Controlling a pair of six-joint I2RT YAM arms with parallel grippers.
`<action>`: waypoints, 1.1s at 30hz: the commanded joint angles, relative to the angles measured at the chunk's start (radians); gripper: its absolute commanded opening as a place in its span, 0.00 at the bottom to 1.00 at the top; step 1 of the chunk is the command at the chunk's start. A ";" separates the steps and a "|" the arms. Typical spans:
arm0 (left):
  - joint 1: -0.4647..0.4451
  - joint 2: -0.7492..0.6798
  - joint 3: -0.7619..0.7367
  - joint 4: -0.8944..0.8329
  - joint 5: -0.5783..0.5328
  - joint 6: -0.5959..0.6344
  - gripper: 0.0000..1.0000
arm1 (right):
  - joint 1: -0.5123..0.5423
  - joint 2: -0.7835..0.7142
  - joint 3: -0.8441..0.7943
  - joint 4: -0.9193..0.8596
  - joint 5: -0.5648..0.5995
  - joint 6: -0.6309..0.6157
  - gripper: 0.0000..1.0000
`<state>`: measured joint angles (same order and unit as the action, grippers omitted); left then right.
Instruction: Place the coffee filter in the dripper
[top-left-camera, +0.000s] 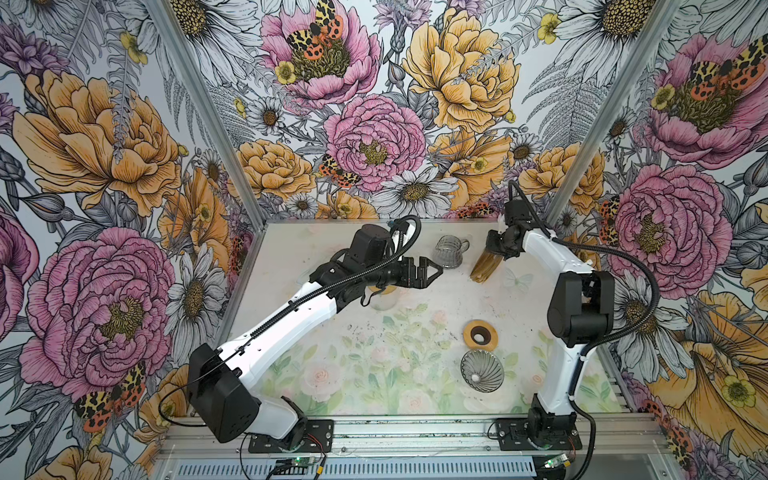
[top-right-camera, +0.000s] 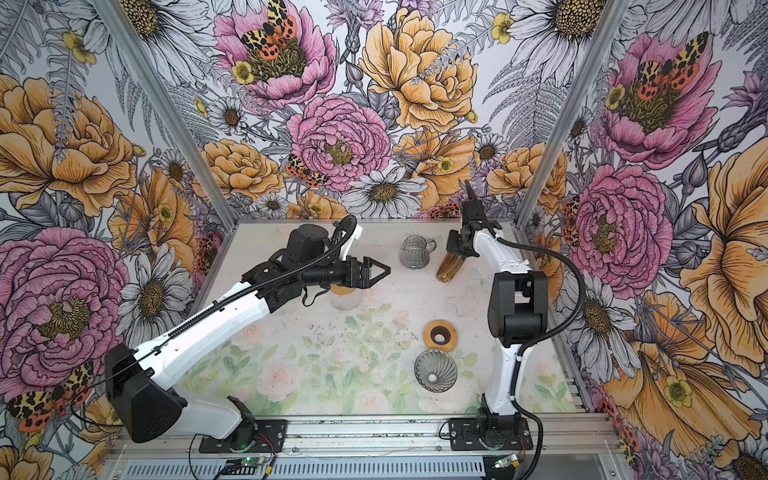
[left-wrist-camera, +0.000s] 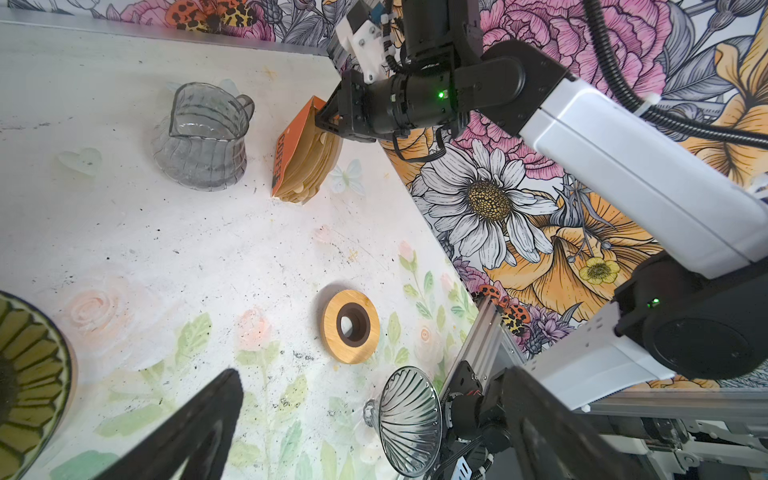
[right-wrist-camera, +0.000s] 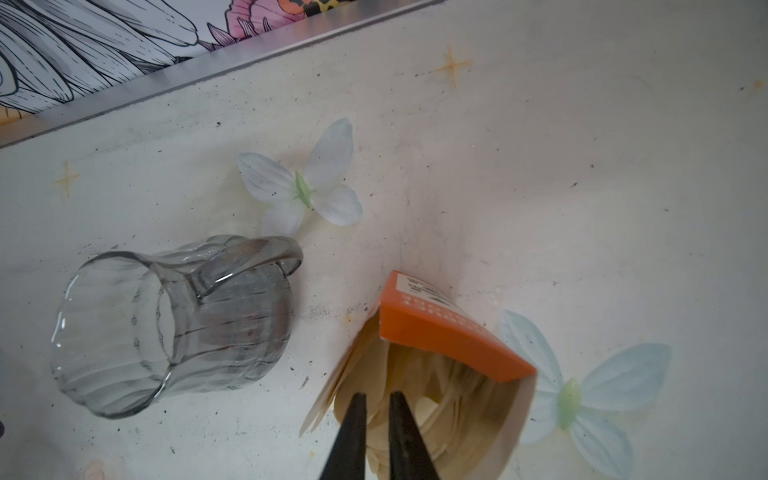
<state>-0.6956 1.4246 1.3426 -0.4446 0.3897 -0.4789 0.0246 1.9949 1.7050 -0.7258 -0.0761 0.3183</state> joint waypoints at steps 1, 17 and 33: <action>0.012 0.013 0.027 0.002 0.027 0.017 0.99 | -0.001 -0.047 0.028 -0.005 -0.008 -0.024 0.16; 0.015 -0.006 0.005 0.003 0.021 0.013 0.99 | -0.002 0.035 0.068 -0.013 0.001 -0.027 0.16; 0.030 -0.008 -0.005 0.002 0.033 0.017 0.99 | -0.002 0.062 0.061 -0.015 0.060 -0.041 0.15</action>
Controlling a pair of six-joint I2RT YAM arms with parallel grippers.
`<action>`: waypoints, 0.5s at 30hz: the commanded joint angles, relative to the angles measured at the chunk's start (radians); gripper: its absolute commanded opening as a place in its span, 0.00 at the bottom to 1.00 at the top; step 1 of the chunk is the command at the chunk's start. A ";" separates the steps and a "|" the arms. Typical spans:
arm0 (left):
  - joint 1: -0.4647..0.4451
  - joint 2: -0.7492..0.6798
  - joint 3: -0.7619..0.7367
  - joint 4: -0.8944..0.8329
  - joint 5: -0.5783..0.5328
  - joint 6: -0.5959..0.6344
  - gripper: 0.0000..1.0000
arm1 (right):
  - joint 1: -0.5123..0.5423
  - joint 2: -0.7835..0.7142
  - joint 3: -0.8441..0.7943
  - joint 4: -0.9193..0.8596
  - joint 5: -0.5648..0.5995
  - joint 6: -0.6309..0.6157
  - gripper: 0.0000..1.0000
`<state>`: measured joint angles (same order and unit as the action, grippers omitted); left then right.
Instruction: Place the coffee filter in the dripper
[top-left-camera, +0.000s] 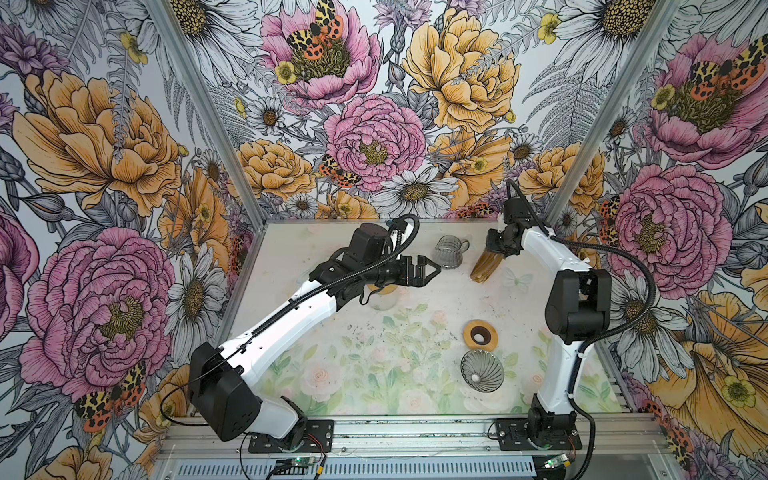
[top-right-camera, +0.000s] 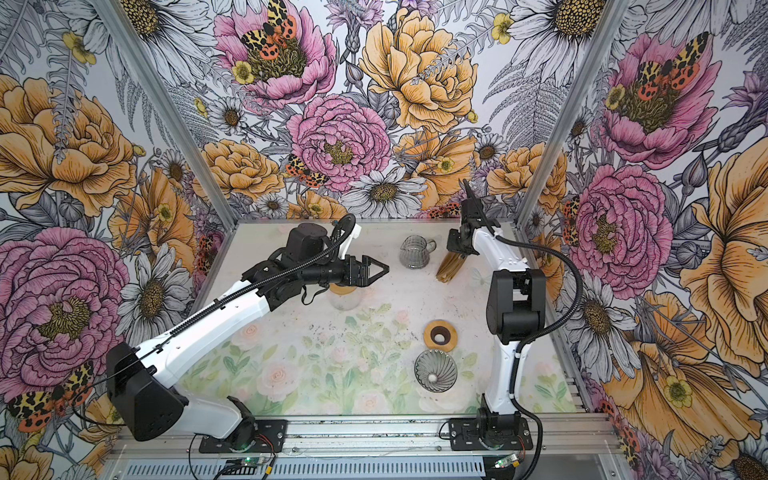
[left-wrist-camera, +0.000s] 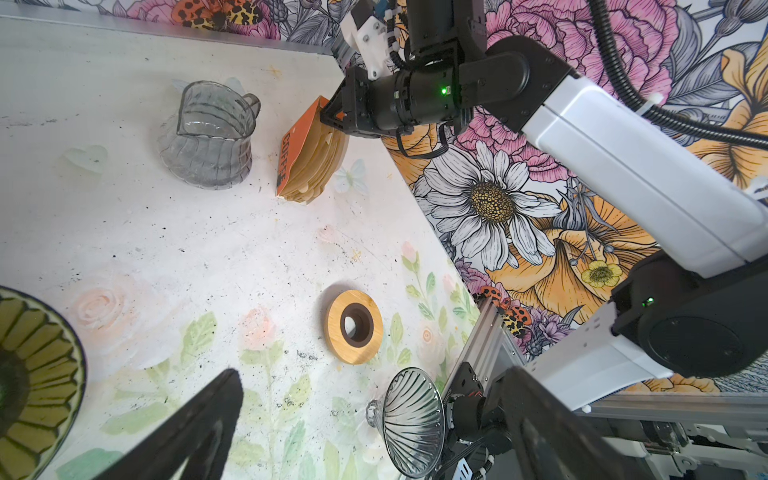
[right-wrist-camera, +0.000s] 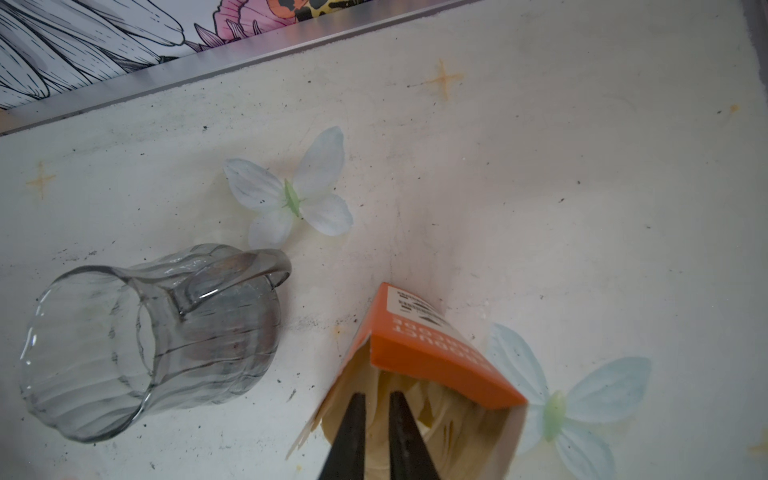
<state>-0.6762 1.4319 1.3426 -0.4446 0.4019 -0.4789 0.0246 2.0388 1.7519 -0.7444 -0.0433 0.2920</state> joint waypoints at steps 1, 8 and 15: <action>0.010 -0.016 -0.005 0.003 0.021 0.017 0.99 | -0.002 0.020 0.015 0.004 0.026 -0.016 0.14; 0.017 -0.023 -0.012 0.003 0.024 0.016 0.99 | 0.000 0.032 0.021 0.004 0.017 -0.020 0.13; 0.020 -0.028 -0.013 0.002 0.025 0.014 0.99 | 0.001 0.054 0.022 0.004 0.013 -0.018 0.13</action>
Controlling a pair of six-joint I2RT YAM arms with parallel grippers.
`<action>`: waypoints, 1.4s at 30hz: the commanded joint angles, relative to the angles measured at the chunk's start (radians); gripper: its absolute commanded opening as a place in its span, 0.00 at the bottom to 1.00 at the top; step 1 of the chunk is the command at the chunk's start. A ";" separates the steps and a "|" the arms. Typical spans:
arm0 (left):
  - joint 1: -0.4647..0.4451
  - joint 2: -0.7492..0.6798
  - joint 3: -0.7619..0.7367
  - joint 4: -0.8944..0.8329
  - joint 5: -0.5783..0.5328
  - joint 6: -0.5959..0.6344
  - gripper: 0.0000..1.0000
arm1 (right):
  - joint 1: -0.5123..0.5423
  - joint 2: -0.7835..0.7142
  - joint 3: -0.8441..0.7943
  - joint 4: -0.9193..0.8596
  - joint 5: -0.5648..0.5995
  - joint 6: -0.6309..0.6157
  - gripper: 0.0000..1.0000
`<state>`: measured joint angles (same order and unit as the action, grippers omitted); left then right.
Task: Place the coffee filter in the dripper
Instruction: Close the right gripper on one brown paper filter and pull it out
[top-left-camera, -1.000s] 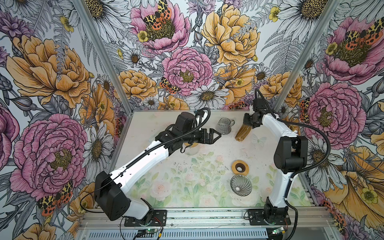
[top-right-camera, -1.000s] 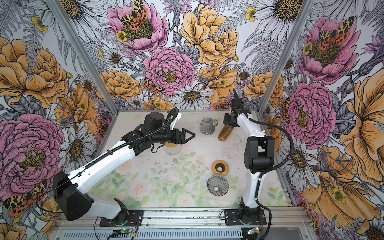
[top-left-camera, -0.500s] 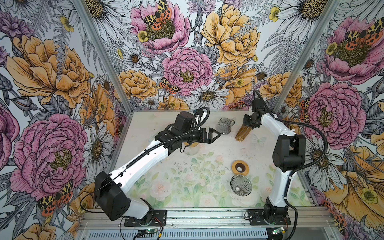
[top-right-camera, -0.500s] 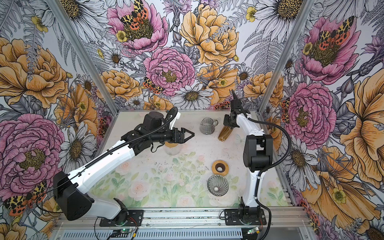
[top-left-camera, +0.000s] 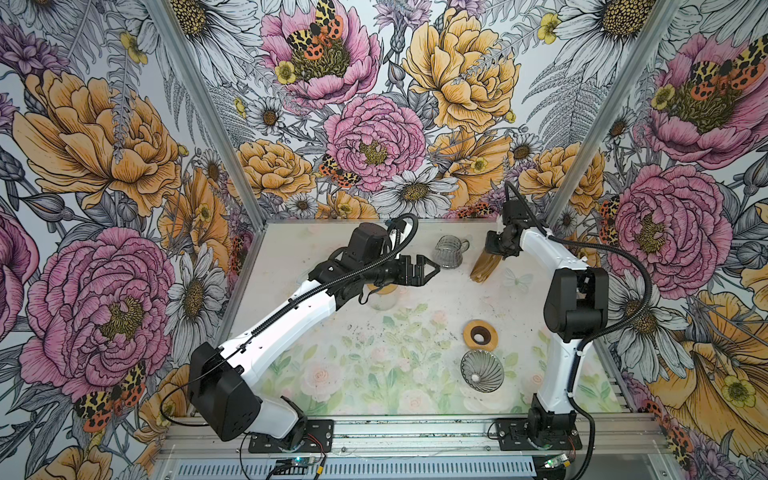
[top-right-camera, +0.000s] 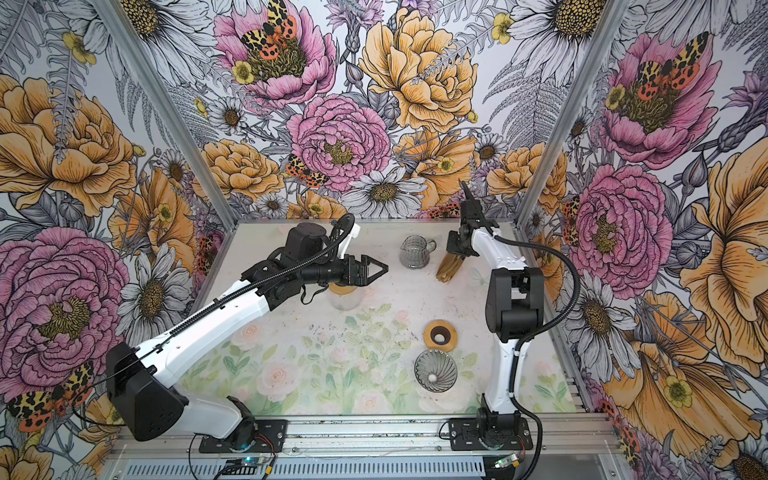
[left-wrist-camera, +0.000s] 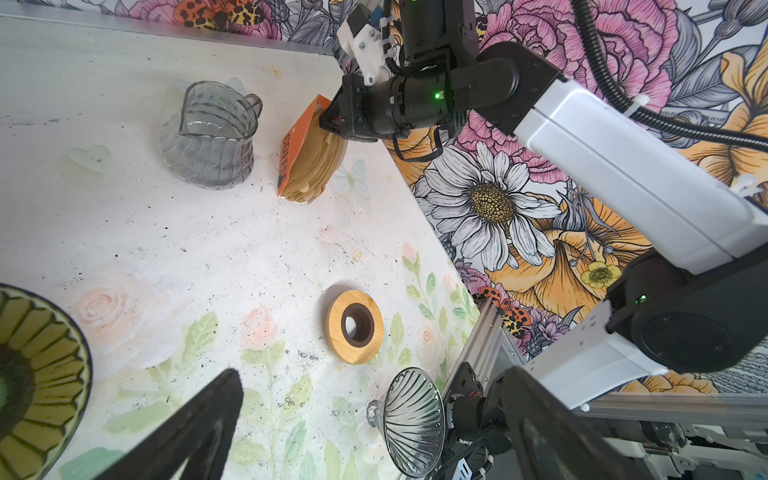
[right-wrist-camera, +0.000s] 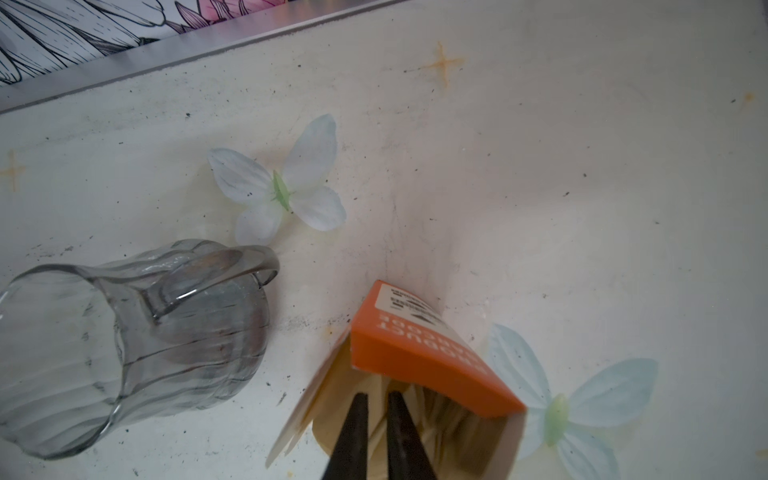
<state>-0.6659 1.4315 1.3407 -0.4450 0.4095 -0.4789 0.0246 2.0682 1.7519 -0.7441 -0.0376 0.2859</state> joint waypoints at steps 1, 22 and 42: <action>0.009 -0.028 -0.013 0.003 0.017 0.014 0.99 | 0.001 0.027 0.022 0.003 0.008 -0.011 0.13; 0.022 -0.048 -0.028 0.003 0.019 0.013 0.99 | 0.007 0.061 0.063 0.005 -0.001 0.024 0.10; 0.025 -0.041 -0.055 0.030 0.020 -0.013 0.99 | 0.014 -0.070 -0.049 0.008 -0.033 0.046 0.04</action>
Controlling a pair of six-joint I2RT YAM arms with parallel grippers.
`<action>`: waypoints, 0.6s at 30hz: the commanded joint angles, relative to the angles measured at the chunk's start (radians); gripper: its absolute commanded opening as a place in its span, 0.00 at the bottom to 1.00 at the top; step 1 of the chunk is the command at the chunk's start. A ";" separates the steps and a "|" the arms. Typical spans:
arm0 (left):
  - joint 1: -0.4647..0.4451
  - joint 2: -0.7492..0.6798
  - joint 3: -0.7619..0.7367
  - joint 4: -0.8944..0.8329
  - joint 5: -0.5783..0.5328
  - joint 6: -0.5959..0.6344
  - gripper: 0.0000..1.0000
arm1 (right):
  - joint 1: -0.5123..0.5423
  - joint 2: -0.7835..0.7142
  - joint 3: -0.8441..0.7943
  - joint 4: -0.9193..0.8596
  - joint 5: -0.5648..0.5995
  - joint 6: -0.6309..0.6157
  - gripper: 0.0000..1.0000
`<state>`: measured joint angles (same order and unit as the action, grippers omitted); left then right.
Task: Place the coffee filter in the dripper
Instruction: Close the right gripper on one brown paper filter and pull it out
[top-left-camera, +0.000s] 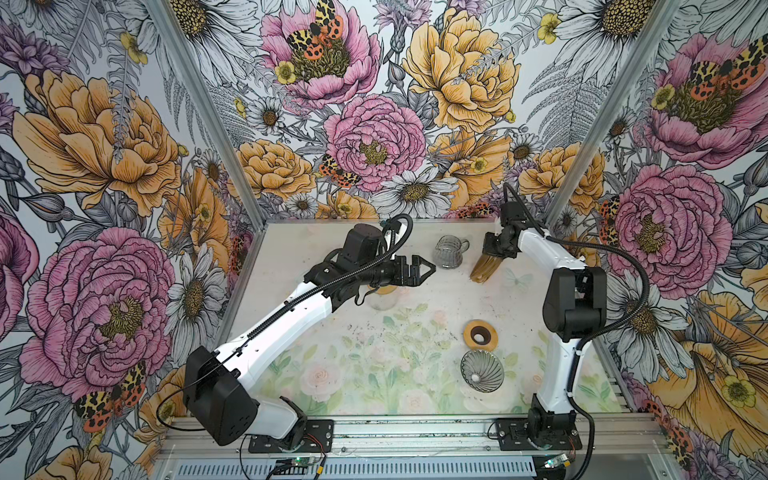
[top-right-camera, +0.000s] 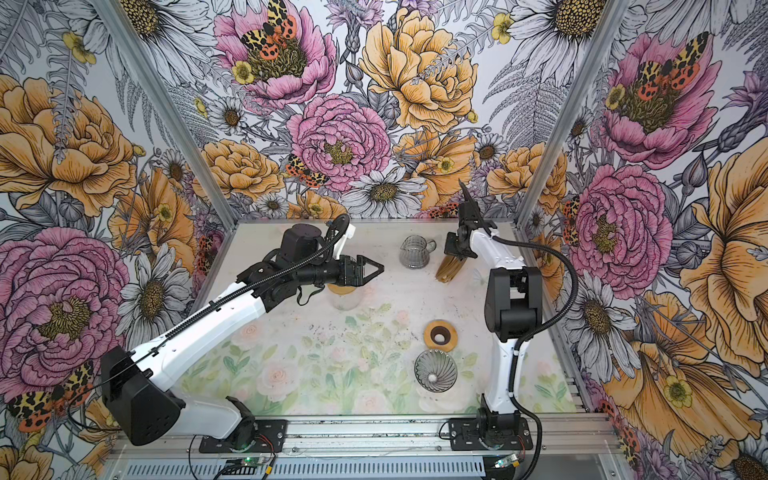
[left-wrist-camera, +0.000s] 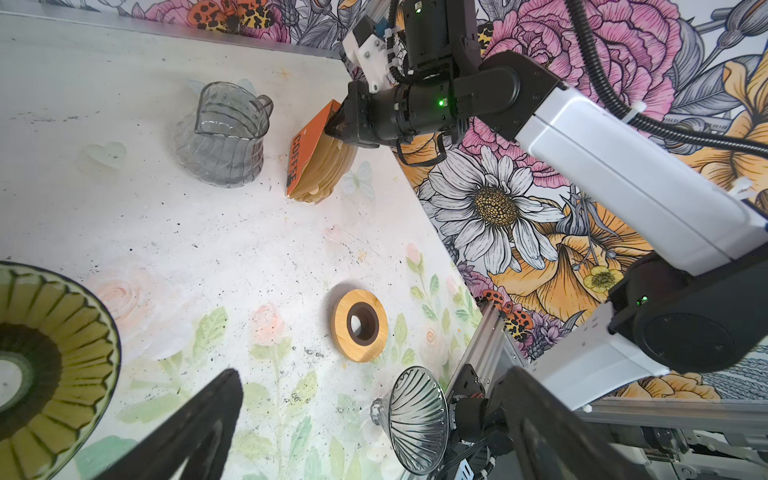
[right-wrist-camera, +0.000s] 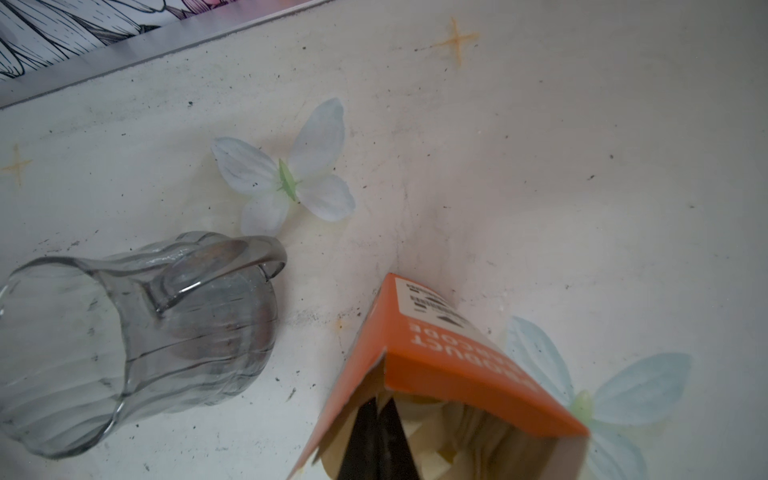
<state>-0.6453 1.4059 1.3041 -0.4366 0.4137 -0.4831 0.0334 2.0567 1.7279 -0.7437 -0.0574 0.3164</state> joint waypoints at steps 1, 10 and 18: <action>0.005 -0.015 -0.019 0.022 0.021 -0.009 0.99 | 0.006 -0.068 -0.034 0.007 -0.017 0.018 0.04; 0.005 -0.017 -0.021 0.022 0.024 -0.006 0.99 | 0.011 -0.140 -0.092 0.015 -0.041 0.034 0.04; -0.007 -0.026 -0.024 0.022 0.013 -0.009 0.99 | 0.012 -0.168 -0.097 0.014 -0.060 0.041 0.04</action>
<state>-0.6456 1.4059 1.2957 -0.4366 0.4164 -0.4835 0.0383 1.9331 1.6402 -0.7437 -0.1028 0.3439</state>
